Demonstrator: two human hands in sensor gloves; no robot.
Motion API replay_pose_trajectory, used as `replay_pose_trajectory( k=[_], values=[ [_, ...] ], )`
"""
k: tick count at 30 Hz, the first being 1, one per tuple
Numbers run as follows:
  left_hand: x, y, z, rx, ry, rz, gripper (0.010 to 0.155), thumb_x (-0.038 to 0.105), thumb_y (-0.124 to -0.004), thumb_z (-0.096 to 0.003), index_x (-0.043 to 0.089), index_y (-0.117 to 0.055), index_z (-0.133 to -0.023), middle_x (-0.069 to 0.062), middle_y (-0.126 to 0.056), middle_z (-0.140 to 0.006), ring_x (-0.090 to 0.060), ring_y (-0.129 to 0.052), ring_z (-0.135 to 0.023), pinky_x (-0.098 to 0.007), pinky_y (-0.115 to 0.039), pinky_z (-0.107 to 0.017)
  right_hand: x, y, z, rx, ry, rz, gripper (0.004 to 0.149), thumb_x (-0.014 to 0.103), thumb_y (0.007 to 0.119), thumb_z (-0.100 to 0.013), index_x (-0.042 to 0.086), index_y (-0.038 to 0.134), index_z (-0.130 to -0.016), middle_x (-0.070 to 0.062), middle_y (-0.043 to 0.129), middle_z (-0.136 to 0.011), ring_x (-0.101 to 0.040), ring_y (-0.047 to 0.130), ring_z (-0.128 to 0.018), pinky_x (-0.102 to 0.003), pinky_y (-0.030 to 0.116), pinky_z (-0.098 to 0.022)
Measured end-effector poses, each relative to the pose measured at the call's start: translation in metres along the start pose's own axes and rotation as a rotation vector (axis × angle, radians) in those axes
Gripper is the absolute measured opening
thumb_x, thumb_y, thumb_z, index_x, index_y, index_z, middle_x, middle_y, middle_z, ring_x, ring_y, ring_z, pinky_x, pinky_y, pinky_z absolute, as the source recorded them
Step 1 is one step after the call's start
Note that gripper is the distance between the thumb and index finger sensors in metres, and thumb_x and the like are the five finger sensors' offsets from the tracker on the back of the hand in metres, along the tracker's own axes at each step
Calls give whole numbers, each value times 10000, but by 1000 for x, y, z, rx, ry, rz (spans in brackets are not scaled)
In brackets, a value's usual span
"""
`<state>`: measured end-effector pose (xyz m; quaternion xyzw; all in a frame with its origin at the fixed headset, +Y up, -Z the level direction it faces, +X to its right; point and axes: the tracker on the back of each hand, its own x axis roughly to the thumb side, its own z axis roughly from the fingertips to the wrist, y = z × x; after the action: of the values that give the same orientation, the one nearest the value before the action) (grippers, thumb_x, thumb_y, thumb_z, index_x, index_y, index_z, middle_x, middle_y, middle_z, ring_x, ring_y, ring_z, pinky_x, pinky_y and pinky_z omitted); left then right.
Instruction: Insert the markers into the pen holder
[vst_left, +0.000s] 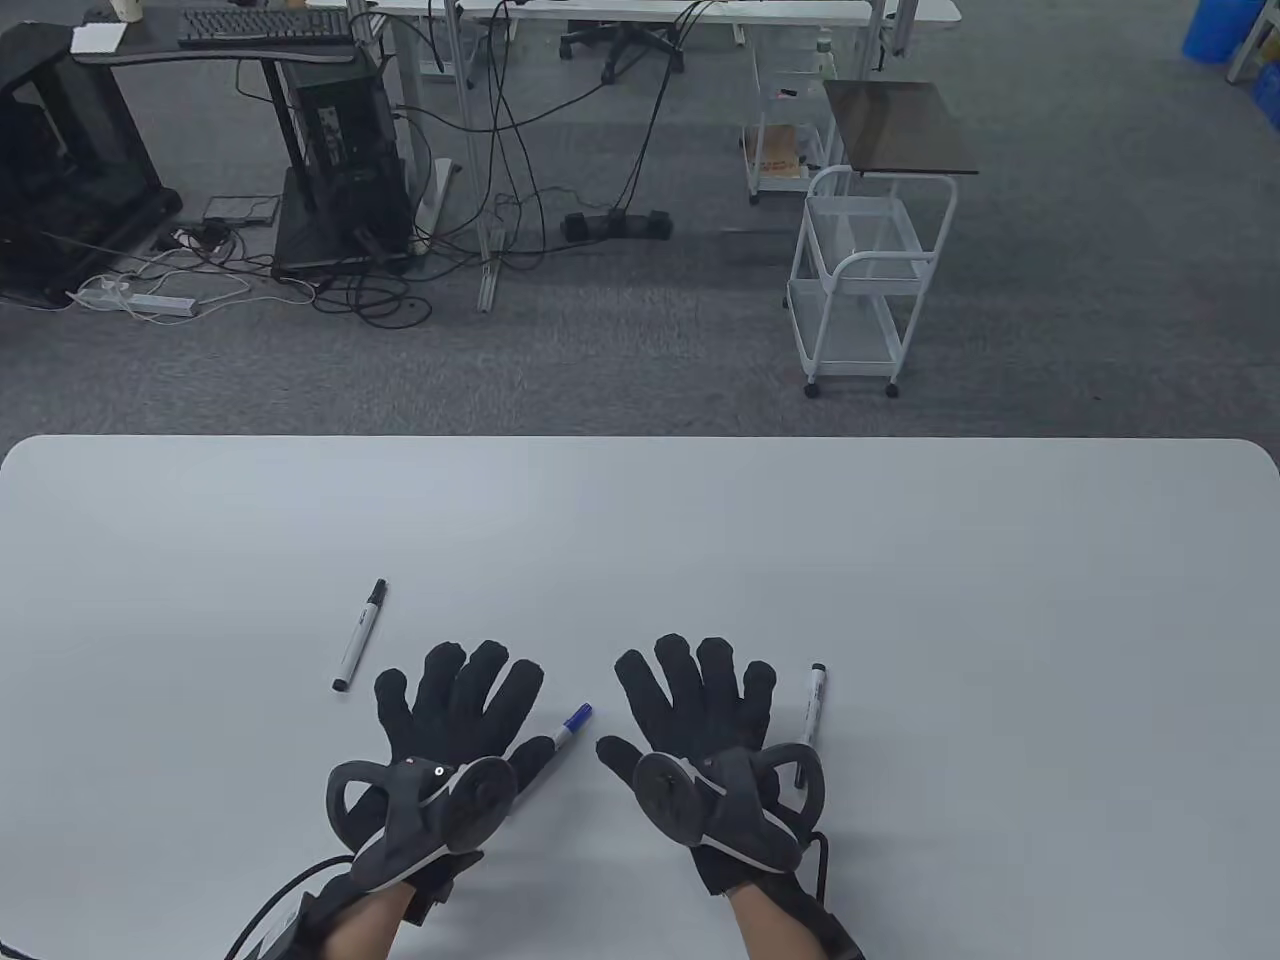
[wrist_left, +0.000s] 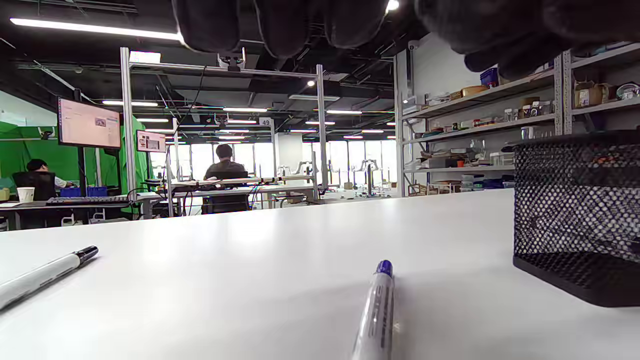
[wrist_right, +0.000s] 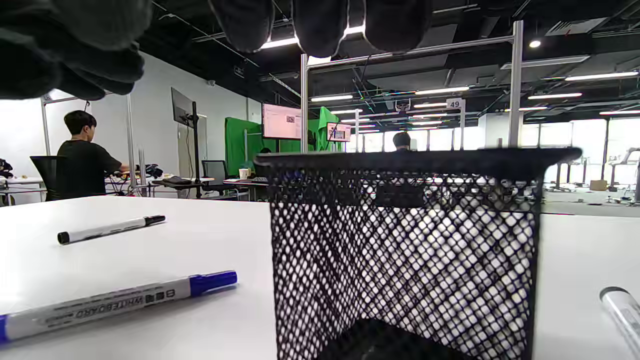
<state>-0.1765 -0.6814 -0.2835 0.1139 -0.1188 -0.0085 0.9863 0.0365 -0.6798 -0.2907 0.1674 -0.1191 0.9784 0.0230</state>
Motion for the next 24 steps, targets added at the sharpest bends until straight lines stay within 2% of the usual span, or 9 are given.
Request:
replay_pose_trajectory(
  k=[13, 20, 24],
  values=[
    [0, -1, 0, -4, 3, -2, 688, 657, -587, -569, 425, -411, -1192, 8, -392, -1321, -460, -420, -1246, -791, -305, -795, 0, -1, 0, 1, 0, -3, 750, 653, 553, -595, 255, 421, -1216, -199, 406, -1287, -576, 466, -1139, -764, 284, -716],
    [-4, 4, -3, -4, 25, 1, 693, 660, -586, -568, 429, -400, -1194, 9, -386, -1323, -457, -422, -1248, -787, -313, -802, 0, -9, 3, -26, 0, -9, 750, 654, 554, -593, 259, 421, -1216, -197, 404, -1289, -575, 463, -1143, -765, 285, -715],
    [-13, 10, -10, -39, 54, -18, 695, 656, -587, -571, 429, -387, -1197, -7, -388, -1322, -461, -460, -1236, -763, -367, -822, -1, -12, 4, -35, -1, -10, 749, 654, 557, -592, 259, 424, -1215, -195, 407, -1289, -579, 464, -1143, -766, 286, -715]
  ],
)
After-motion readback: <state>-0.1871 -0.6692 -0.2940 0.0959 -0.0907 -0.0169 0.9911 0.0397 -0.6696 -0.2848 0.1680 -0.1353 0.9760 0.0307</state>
